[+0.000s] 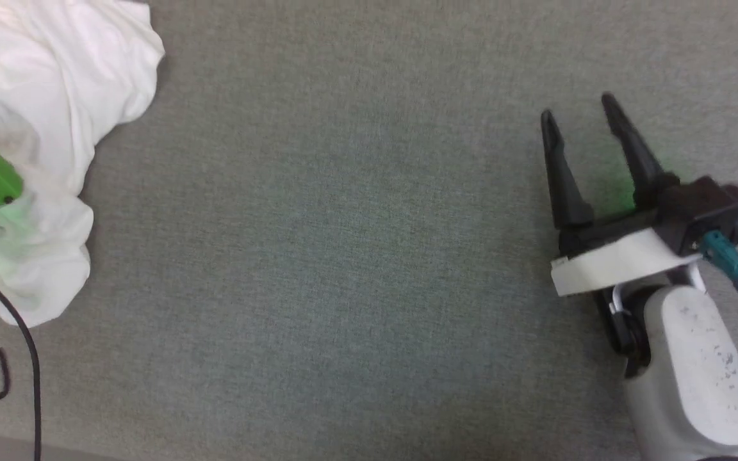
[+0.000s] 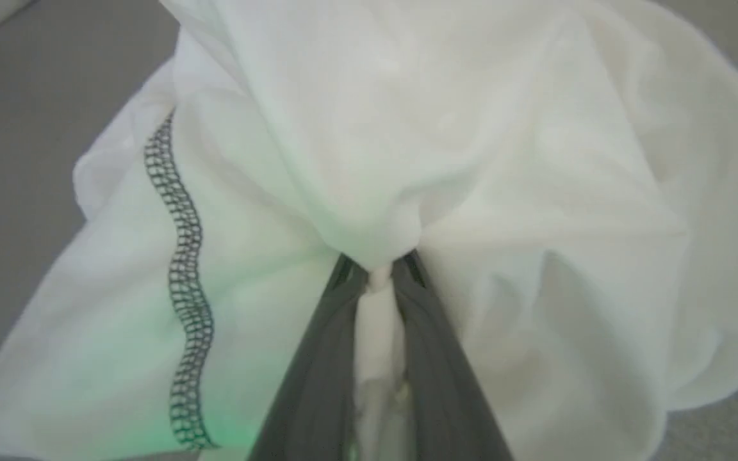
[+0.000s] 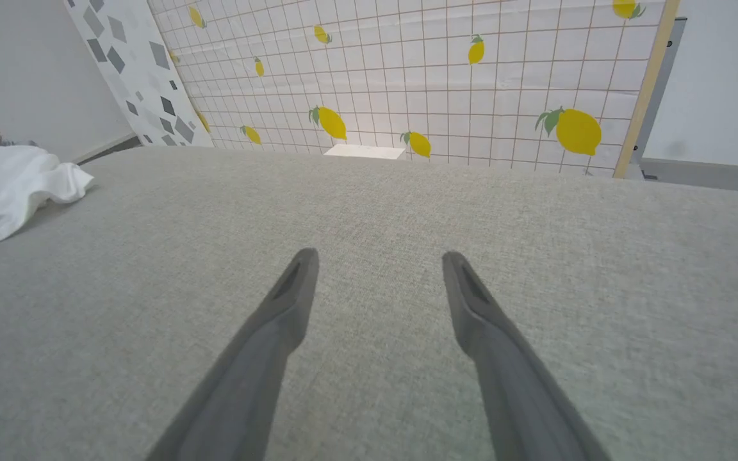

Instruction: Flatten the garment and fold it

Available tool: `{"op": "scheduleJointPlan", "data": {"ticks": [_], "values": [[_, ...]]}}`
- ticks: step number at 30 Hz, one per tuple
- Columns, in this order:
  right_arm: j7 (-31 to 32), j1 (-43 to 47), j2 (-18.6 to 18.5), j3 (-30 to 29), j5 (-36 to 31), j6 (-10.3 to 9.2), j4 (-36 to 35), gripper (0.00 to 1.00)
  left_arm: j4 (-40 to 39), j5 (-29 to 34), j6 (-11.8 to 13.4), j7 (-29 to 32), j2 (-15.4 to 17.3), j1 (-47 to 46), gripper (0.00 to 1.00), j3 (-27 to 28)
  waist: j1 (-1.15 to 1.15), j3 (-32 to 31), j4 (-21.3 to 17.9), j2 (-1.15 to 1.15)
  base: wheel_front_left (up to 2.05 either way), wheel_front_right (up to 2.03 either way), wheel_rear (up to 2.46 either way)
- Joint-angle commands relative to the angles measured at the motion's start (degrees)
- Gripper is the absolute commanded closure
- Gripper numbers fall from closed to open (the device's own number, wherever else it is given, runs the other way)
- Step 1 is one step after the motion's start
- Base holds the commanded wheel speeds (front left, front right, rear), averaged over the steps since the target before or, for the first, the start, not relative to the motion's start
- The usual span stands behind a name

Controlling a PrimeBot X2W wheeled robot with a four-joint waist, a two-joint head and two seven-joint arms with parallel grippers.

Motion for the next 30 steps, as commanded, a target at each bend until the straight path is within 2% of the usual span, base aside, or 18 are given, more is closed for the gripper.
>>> {"op": "scheduleJointPlan", "data": {"ticks": [1,4,9,13,16,22,30], "values": [[-0.7,1.4,-0.1,-0.1,0.7,-0.09,0.9,0.00,0.1,2.4,0.1,-4.3,1.7,-0.1,1.00,-0.1,-0.01,-7.0,0.5,0.00,0.00,0.00,0.00],[-1.6,3.4,-0.1,-0.6,2.2,-0.09,2.5,0.00,-0.1,7.0,0.2,-13.5,3.9,-1.9,1.00,-0.8,-0.01,-12.2,-0.1,0.00,0.00,0.00,0.00],[-2.7,6.9,-0.1,-1.6,4.3,-0.09,4.8,0.00,-2.0,12.9,-0.5,-22.0,6.2,-5.4,1.00,-4.0,-0.01,-20.1,-2.1,0.00,0.00,0.00,0.00],[-3.1,9.3,-0.1,-2.5,5.3,-0.09,5.6,0.00,-4.5,15.9,-1.3,-24.3,6.6,-8.7,1.00,-7.0,-0.01,-24.7,-4.4,0.00,0.00,0.00,0.00],[-3.3,10.8,-0.1,-3.1,5.8,-0.09,5.8,0.00,-6.8,16.9,-2.1,-24.1,5.7,-11.1,1.00,-9.2,-0.01,-27.2,-6.3,0.00,0.00,0.00,0.00],[-2.9,13.5,-0.1,-4.2,5.8,-0.09,5.5,0.00,-10.4,16.7,-4.2,-22.9,0.3,-16.7,1.00,-14.3,-0.01,-30.3,-10.1,0.00,0.00,0.00,0.00],[-1.3,15.4,-0.1,-4.7,5.4,-0.09,3.8,0.00,-9.8,12.7,-6.4,-23.2,-11.0,-19.2,1.00,-20.0,-0.01,-31.7,-15.7,0.00,0.00,0.00,0.00]]}}
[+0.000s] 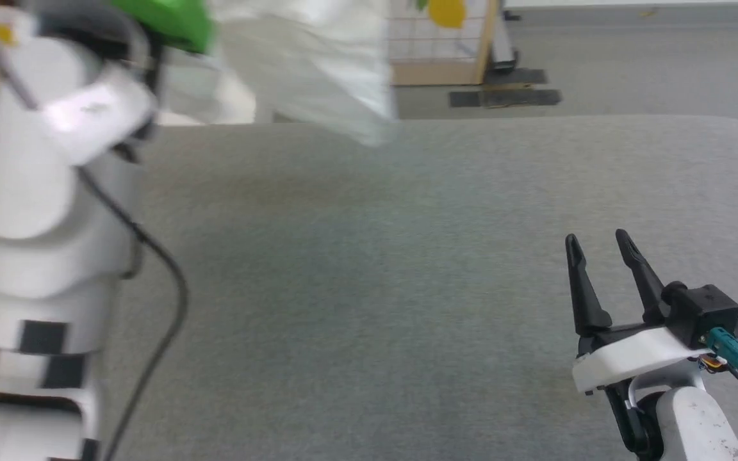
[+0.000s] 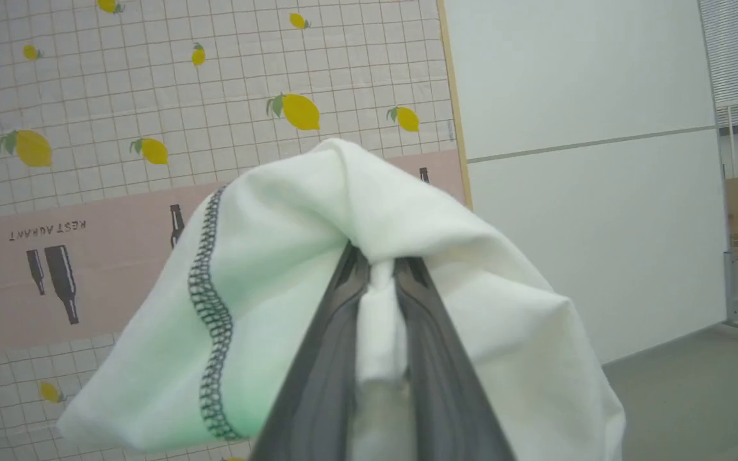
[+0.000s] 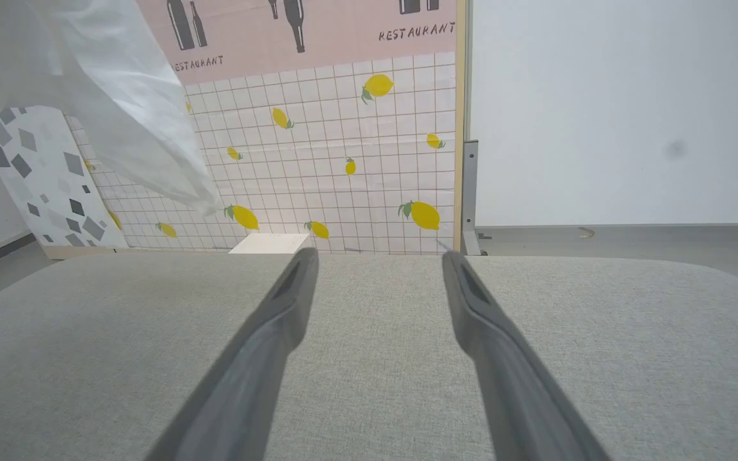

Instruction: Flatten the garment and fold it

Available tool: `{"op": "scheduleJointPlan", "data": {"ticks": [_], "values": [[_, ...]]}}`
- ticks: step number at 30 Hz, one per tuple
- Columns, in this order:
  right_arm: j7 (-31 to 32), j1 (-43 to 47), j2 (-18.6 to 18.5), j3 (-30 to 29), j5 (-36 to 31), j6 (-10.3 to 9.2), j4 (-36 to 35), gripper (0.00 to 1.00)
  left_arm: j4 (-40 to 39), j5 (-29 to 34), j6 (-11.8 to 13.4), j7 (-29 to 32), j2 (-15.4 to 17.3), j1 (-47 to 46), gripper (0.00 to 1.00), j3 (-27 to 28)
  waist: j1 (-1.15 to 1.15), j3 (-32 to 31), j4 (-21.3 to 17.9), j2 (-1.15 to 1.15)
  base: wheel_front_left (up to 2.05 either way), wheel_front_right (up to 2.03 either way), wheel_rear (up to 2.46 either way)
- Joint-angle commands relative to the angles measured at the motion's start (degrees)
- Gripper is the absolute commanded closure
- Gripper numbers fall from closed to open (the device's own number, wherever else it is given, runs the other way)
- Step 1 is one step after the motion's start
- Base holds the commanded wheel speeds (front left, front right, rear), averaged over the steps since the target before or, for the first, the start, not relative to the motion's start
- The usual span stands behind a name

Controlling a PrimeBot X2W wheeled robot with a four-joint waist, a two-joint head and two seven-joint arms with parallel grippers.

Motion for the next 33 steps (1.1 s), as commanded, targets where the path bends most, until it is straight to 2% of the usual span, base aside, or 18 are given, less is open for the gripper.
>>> {"op": "scheduleJointPlan", "data": {"ticks": [1,5,9,16,21,22,23,27,33], "values": [[0.4,0.9,0.0,0.0,-0.1,-0.09,-0.6,0.00,0.7,-0.8,-0.6,-0.3,-1.9,0.5,1.00,-1.3,0.00,-2.5,-4.9,0.00,0.00,0.00,0.00],[1.2,1.1,0.0,0.1,-0.2,-0.09,-1.7,0.00,3.7,-4.1,-2.0,1.6,-7.2,4.4,1.00,-4.4,0.00,-1.6,-7.5,0.00,0.00,0.00,0.00],[1.5,1.2,0.0,0.2,-0.1,-0.09,-2.4,0.00,9.5,-6.6,-3.3,5.5,-10.2,10.5,1.00,-8.1,0.00,-0.4,-9.7,0.00,0.00,0.00,0.00],[1.6,1.4,0.0,0.5,0.4,-0.09,-2.6,0.00,22.6,-9.0,-4.8,17.5,-12.1,20.8,1.00,-15.5,0.00,0.8,-12.2,0.00,0.00,0.00,0.00],[1.5,1.6,0.0,0.3,0.5,-0.09,-2.7,0.00,27.9,-10.6,-5.0,24.4,-12.3,24.4,1.00,-17.5,0.00,1.1,-12.3,0.00,0.00,0.00,0.00],[1.5,1.6,0.0,0.2,0.4,-0.09,-2.7,0.00,28.1,-11.0,-4.9,24.8,-12.4,24.6,0.57,-17.3,0.00,1.2,-12.0,0.00,0.00,0.00,0.00],[1.5,1.7,0.0,0.0,0.4,-0.09,-2.7,0.00,27.9,-11.3,-4.7,24.8,-12.4,24.8,0.00,-17.1,0.00,1.2,-11.7,0.00,0.00,0.00,0.00],[1.6,1.9,0.0,-0.4,0.2,-0.09,-2.7,0.00,23.7,-11.4,-3.8,17.5,-11.8,24.7,0.00,-15.0,0.00,0.8,-10.0,0.00,0.00,0.00,0.00],[2.0,2.4,0.0,-1.1,-0.3,-0.09,-3.3,0.00,14.1,-9.5,-1.2,0.1,-9.2,26.7,0.00,-10.6,0.00,-0.3,-6.4,0.00,0.00,0.00,0.00]]}}
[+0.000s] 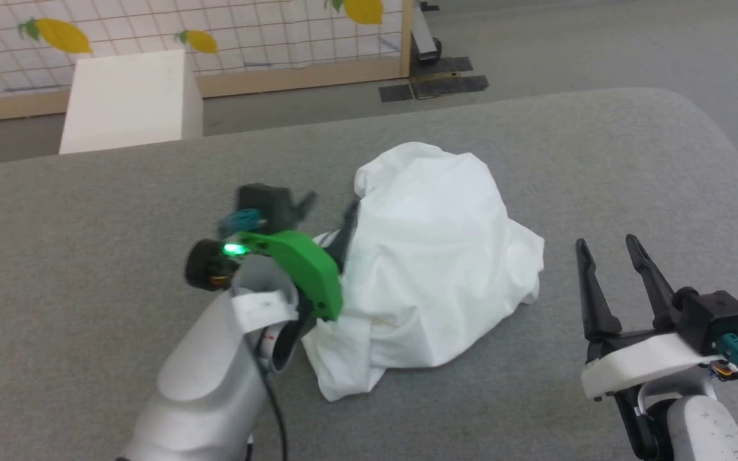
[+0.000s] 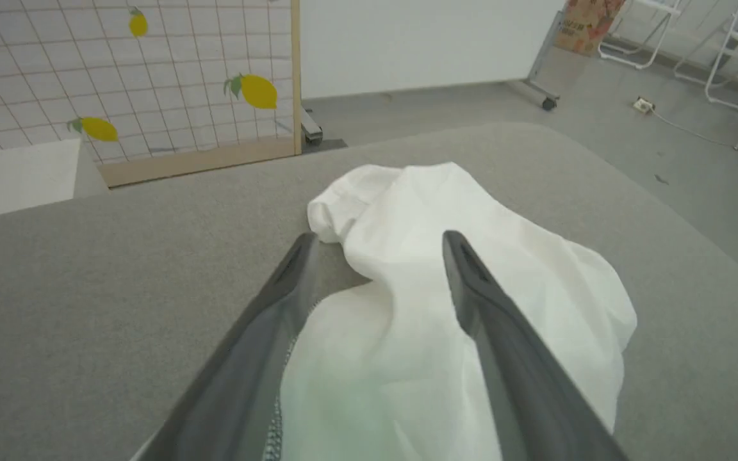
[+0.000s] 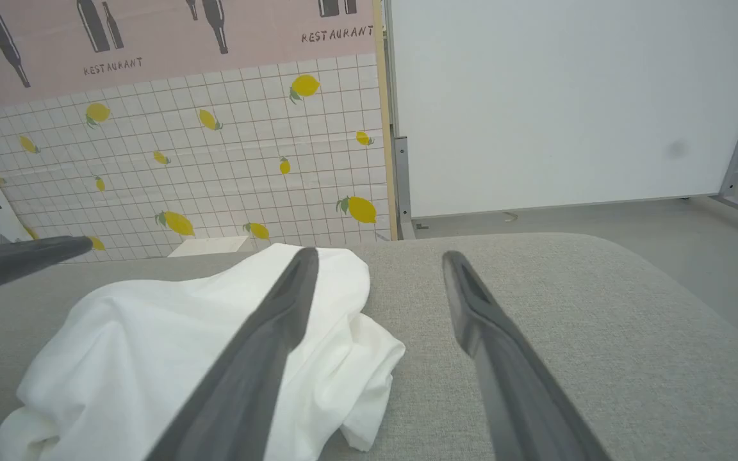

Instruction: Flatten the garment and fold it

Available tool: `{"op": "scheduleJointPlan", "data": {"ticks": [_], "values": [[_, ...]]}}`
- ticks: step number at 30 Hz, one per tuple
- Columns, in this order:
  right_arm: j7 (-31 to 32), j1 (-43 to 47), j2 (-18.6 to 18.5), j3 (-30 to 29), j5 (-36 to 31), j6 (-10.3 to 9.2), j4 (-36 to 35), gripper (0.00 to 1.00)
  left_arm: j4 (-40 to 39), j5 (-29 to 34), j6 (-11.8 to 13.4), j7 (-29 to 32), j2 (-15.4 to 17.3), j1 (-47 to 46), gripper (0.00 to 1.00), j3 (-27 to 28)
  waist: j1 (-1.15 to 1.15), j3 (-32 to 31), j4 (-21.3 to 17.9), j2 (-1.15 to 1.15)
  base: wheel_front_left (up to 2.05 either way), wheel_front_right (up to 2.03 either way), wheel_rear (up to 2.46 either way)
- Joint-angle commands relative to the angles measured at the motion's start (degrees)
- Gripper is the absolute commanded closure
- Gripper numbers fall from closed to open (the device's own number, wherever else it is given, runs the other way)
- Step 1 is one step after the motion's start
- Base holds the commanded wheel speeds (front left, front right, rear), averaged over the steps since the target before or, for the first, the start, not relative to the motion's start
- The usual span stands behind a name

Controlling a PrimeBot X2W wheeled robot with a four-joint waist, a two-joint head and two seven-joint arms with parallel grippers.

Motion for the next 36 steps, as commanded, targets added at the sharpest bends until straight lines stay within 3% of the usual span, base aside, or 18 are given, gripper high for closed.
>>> {"op": "scheduleJointPlan", "data": {"ticks": [1,8,14,20,27,32,36], "values": [[0.2,0.6,0.0,-0.1,-0.3,-0.09,-0.5,0.00,-1.5,0.2,1.6,-3.4,1.3,2.3,0.00,1.6,0.00,-0.9,2.3,0.00,0.00,0.00,0.00],[1.0,0.9,0.0,0.0,-0.6,-0.09,-1.6,0.00,-9.7,0.9,5.8,-14.9,5.4,9.6,0.00,8.0,0.00,-1.7,5.8,0.00,0.00,0.00,0.00],[2.2,1.2,0.0,1.0,-1.4,-0.09,-2.7,0.00,-15.5,2.1,7.1,-16.4,7.0,18.0,0.00,13.3,0.00,-1.9,8.0,0.00,0.00,0.00,0.00],[6.2,-0.7,0.0,4.9,-3.9,-0.09,-4.7,0.00,-22.3,5.3,6.8,-16.4,5.0,24.6,0.00,17.9,0.00,-0.7,10.0,0.00,0.00,0.00,0.00],[22.7,-9.8,0.0,15.3,-7.2,-0.09,-2.2,0.00,-22.9,7.9,4.4,-16.4,1.4,26.3,0.00,20.6,0.00,2.1,13.2,0.00,0.00,0.00,0.00],[38.5,-16.4,0.0,18.1,-8.6,-0.09,3.2,0.00,-22.5,9.1,2.5,-16.4,-1.0,25.0,0.00,21.9,0.00,4.6,16.0,0.00,0.00,0.00,0.00],[47.3,-20.1,0.0,18.9,-11.7,-0.09,7.2,0.00,-22.2,10.0,1.4,-16.4,-2.4,24.3,0.00,22.7,0.00,6.1,18.0,0.00,0.00,0.00,0.00]]}}
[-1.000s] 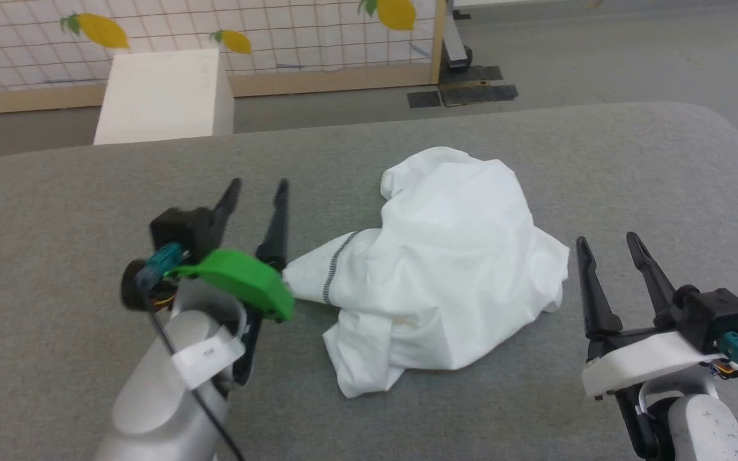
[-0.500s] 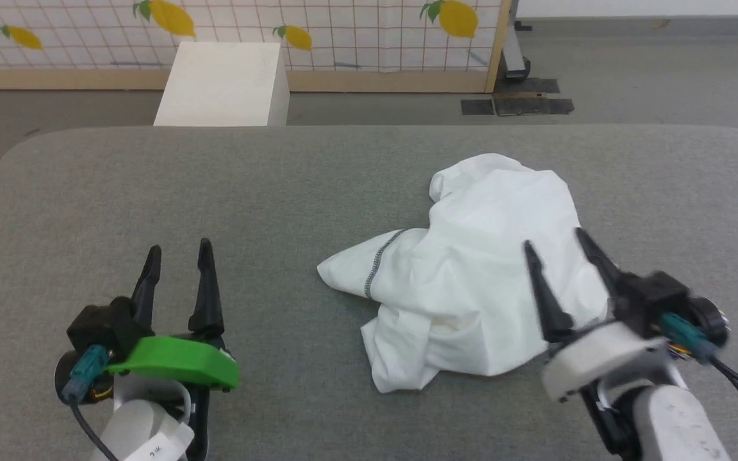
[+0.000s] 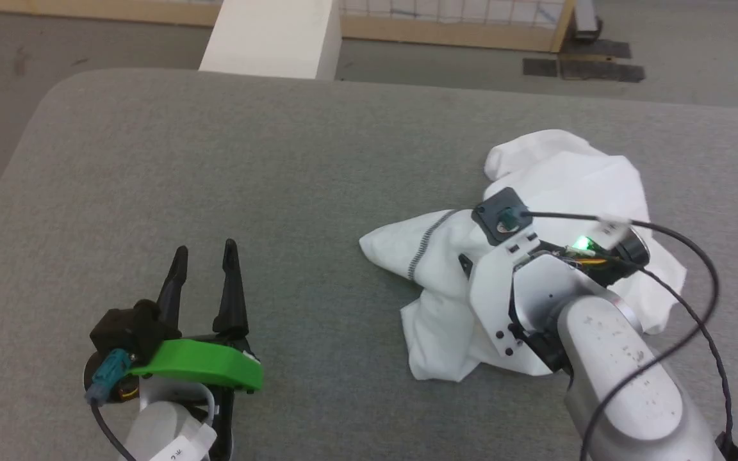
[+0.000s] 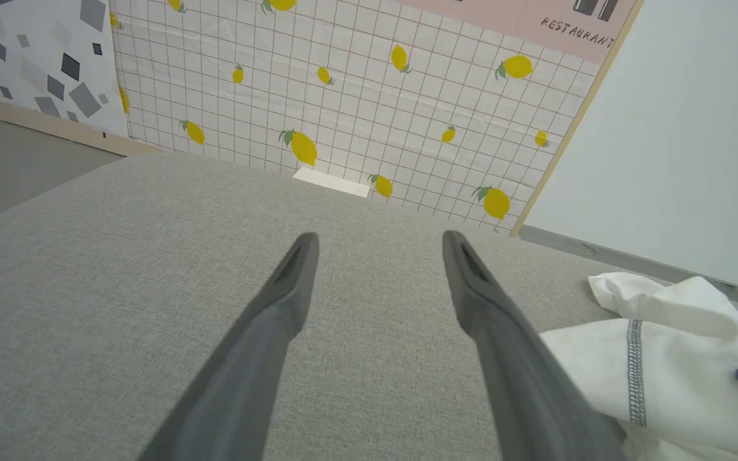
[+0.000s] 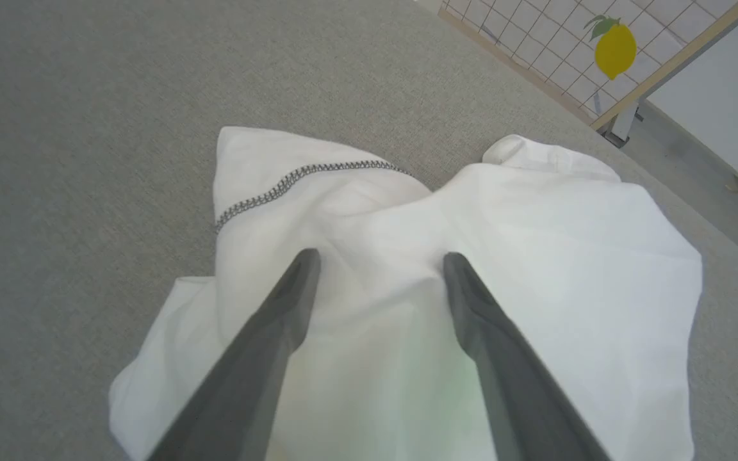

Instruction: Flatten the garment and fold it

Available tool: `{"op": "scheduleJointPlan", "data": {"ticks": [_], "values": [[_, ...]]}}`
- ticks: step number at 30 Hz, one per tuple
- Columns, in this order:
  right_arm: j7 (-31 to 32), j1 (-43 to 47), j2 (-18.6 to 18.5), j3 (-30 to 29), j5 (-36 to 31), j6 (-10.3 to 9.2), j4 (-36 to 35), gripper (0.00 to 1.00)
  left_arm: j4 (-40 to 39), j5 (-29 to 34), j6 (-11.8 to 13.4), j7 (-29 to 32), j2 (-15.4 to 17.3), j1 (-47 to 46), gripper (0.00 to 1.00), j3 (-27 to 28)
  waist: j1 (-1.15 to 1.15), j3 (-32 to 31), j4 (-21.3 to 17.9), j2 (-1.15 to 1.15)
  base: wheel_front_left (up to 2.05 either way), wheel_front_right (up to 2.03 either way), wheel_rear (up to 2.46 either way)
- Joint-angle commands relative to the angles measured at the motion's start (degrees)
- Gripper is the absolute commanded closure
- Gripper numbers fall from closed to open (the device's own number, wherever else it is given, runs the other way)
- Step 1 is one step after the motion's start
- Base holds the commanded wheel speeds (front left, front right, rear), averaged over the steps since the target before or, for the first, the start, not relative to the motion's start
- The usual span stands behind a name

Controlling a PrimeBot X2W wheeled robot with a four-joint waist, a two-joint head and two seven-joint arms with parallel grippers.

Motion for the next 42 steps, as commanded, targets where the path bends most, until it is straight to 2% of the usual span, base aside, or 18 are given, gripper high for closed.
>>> {"op": "scheduleJointPlan", "data": {"ticks": [1,2,3,4,8,12,15,20,26,30,34,35,36,37,42], "values": [[2.1,-1.4,0.0,0.4,-1.2,-0.09,1.2,0.00,0.1,1.1,-0.5,-0.3,-0.5,-1.0,0.00,0.3,0.00,2.2,2.5,0.00,0.00,0.00,0.00],[3.8,-2.0,-0.1,0.8,-1.8,-0.09,2.1,0.00,0.1,1.2,-0.6,-0.3,-0.8,-1.0,0.00,0.5,0.00,2.5,2.9,0.00,0.00,0.00,0.00],[5.1,-2.5,-0.2,1.1,-2.1,-0.09,2.7,0.55,0.1,1.2,-0.8,-0.3,-1.0,-1.0,0.00,0.6,0.00,2.8,3.2,0.00,0.00,0.00,0.00],[6.3,-3.0,-0.4,1.5,-2.1,-0.09,3.4,1.00,0.2,1.3,-1.1,-0.3,-1.2,-1.1,0.00,0.7,0.00,2.9,3.4,0.00,0.00,0.00,0.00],[7.6,-4.0,-1.3,1.9,-0.6,-0.09,3.9,1.00,0.8,1.9,-1.6,-0.3,-1.7,-1.0,0.00,1.2,0.00,2.6,3.7,0.00,0.00,0.00,0.00],[1.4,-4.4,-1.1,-2.2,0.9,-0.09,1.3,1.00,1.3,2.6,-1.9,-0.3,-1.9,-0.2,0.00,1.9,0.00,1.4,2.7,0.00,0.00,0.00,0.00],[-4.6,-3.8,-0.7,-8.8,1.7,-0.09,-1.5,1.00,1.5,3.1,-2.3,-0.3,-2.0,0.0,0.00,2.2,0.00,0.2,1.8,0.00,0.00,0.00,0.00],[-11.7,0.0,-0.2,-24.5,1.2,-0.09,-6.7,1.00,1.8,4.0,-2.8,-0.3,-2.1,0.8,0.00,2.4,0.00,-2.2,0.0,0.00,0.00,0.00,0.00],[-12.5,9.3,-0.1,-41.0,2.9,-0.09,-9.0,1.00,2.5,4.7,-3.3,-0.3,-1.9,2.0,0.00,2.6,0.00,-3.9,-2.4,0.00,0.00,0.00,0.00],[-11.9,15.4,0.0,-47.1,6.0,-0.09,-6.5,1.00,2.7,5.0,-3.5,-0.3,-1.9,2.2,0.00,2.6,0.00,-4.0,-4.0,0.00,0.00,0.00,0.00],[-13.0,19.5,0.0,-48.6,9.1,-0.09,-3.6,1.00,2.9,5.2,-3.8,-0.3,-1.7,2.1,0.00,2.4,0.00,-3.7,-5.7,0.00,0.00,0.00,0.00],[-13.9,20.2,0.0,-48.1,9.6,-0.09,-3.2,0.76,3.0,5.4,-3.8,-0.3,-1.6,2.0,0.00,2.2,0.00,-3.6,-6.2,0.00,0.00,0.00,0.00],[-14.9,20.5,0.0,-47.7,9.9,-0.09,-3.0,0.16,3.1,5.4,-4.0,-0.3,-1.4,1.9,0.00,2.2,0.00,-3.5,-6.6,0.00,0.00,0.00,0.00],[-16.3,20.8,0.0,-47.3,10.5,-0.09,-2.8,0.00,3.3,5.4,-4.1,-0.3,-1.4,1.6,0.00,2.0,0.00,-3.4,-6.9,0.00,0.00,0.00,0.00],[-25.8,22.3,0.0,-42.6,10.3,-0.09,-6.5,0.00,4.1,6.1,-4.9,0.0,-1.4,-0.1,0.00,-0.8,0.00,-3.2,-8.2,0.00,0.00,0.00,0.00]]}}
